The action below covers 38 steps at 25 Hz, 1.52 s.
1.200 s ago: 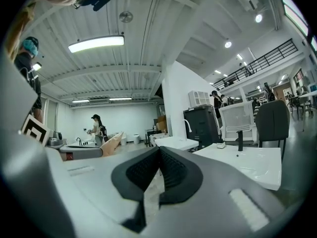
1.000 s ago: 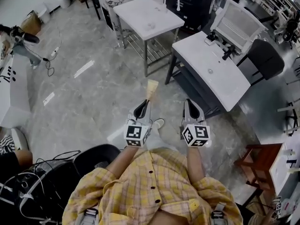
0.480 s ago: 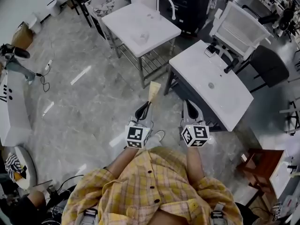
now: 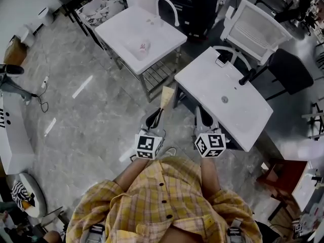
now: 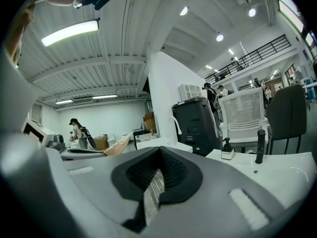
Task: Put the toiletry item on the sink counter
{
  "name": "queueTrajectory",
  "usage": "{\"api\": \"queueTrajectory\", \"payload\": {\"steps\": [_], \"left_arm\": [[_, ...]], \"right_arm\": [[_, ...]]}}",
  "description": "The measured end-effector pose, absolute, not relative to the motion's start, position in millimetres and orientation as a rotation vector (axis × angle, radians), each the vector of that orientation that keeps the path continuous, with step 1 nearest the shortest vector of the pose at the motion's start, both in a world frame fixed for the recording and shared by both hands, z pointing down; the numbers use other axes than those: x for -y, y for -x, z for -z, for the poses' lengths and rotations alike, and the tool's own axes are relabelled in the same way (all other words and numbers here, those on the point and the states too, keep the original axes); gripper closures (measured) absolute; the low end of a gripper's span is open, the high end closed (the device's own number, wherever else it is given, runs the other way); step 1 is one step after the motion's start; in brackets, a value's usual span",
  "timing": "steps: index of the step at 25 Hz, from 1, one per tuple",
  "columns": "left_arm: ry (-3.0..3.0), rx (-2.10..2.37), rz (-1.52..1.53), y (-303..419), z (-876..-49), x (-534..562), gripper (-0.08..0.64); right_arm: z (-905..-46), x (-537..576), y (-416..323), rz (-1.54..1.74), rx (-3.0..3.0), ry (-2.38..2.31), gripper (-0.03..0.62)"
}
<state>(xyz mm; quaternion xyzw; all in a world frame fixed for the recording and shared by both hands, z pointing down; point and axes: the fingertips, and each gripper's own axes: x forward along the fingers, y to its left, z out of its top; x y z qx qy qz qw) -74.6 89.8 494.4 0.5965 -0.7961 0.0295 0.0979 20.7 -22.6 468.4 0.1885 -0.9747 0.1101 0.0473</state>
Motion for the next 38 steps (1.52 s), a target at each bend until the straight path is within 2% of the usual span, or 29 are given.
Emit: {"api": "queueTrajectory", "payload": {"steps": [17,38], "left_arm": [[-1.978,2.202,-0.129,99,-491,7,0.536],[-2.190,1.934,-0.155,167,-505,151,0.541]], "right_arm": [[-484,85,-17,-0.384,2.902,-0.817,0.594],[-496,190,39,-0.415,2.757,-1.132,0.594]]}}
